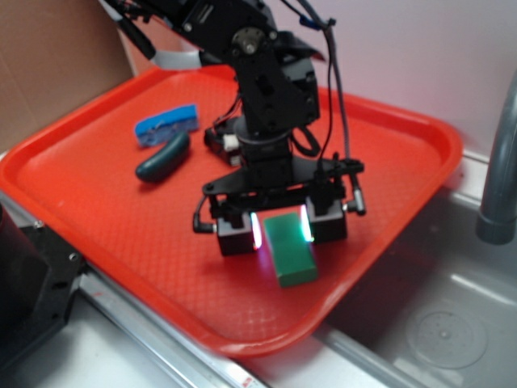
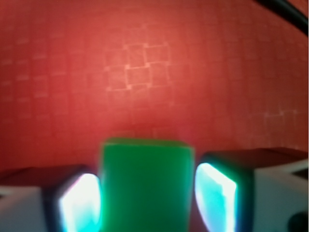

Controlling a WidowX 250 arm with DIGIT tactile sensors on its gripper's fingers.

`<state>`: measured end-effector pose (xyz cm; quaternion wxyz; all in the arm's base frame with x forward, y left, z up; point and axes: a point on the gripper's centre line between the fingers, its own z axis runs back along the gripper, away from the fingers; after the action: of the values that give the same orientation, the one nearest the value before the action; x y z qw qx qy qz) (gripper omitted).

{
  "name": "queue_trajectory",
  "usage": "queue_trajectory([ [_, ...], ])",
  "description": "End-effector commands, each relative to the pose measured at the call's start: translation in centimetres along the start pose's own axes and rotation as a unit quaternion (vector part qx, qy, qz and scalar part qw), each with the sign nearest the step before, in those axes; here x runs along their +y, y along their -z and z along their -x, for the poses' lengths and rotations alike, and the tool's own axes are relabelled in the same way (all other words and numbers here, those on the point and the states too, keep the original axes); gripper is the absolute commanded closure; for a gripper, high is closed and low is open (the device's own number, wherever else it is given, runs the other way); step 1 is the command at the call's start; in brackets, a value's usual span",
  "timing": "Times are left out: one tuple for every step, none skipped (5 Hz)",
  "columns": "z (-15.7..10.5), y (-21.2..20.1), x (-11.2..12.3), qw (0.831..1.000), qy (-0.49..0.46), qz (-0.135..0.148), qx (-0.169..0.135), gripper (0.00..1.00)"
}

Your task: Grab the green block.

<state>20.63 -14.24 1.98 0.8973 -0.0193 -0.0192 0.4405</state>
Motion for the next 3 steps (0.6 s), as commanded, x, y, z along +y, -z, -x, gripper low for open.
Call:
queue_trajectory([
  [-1.7,-0.5,-0.6,1.0,-0.006,0.015,0.024,1.0],
  [-3.5,-3.1,-0.6,0.998,0.057,0.018,0.007,1.0],
  [-4.4,-7.3,0.2,0.991,0.135,0.014,-0.018,1.0],
])
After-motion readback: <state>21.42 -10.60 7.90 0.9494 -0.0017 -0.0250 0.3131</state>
